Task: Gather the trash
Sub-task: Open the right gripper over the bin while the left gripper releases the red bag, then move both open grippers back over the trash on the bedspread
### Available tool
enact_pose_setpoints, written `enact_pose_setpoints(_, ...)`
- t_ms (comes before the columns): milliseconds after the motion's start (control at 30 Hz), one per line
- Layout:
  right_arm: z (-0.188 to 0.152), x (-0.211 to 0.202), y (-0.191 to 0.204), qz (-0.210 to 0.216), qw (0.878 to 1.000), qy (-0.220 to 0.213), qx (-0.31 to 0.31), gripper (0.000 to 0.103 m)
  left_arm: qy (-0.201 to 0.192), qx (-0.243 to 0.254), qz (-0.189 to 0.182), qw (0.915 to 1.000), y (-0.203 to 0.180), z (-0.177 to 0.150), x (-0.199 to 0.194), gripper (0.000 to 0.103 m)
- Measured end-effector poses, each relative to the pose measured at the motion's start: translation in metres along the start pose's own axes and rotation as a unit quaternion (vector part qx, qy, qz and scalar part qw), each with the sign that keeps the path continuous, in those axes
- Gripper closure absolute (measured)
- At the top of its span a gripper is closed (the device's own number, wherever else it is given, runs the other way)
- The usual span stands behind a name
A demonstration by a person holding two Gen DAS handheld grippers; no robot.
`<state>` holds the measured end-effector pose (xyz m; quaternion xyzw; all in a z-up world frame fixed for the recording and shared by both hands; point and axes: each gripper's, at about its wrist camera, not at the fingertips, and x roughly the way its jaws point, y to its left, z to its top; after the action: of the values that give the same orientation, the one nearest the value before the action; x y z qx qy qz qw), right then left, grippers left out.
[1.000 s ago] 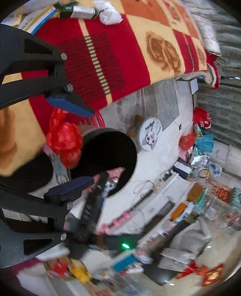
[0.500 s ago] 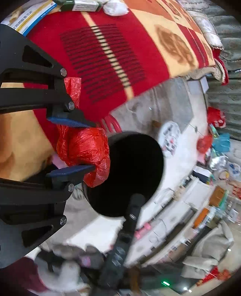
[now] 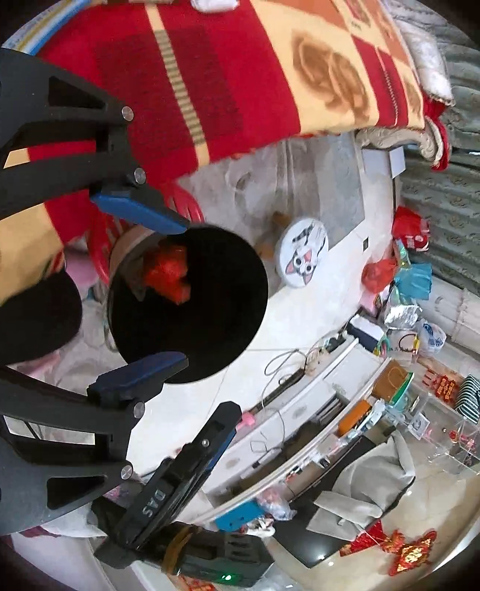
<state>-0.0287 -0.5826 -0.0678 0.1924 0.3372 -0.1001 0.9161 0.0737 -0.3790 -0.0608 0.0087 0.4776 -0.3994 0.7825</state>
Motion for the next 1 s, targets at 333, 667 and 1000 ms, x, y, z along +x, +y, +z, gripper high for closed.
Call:
enact_pose_setpoints(333, -0.02, 0.009, 0.065, 0.037, 0.997, 0.029, -0.054, 0.034, -0.044, 0.007, 0.119, 0.9919, 0.03, -0.035, -0.054, 0.038)
enact_pose_setpoints(667, -0.043, 0.015, 0.139, 0.068, 0.991, 0.049, -0.101, 0.034, -0.08, -0.013, 0.184, 0.9797, 0.07, -0.069, -0.111, 0.038)
enact_pose_setpoints(1000, -0.07, 0.02, 0.212, 0.132, 0.976, 0.087, -0.147, 0.034, -0.105, -0.067, 0.219, 0.9676, 0.125, -0.111, -0.181, 0.038)
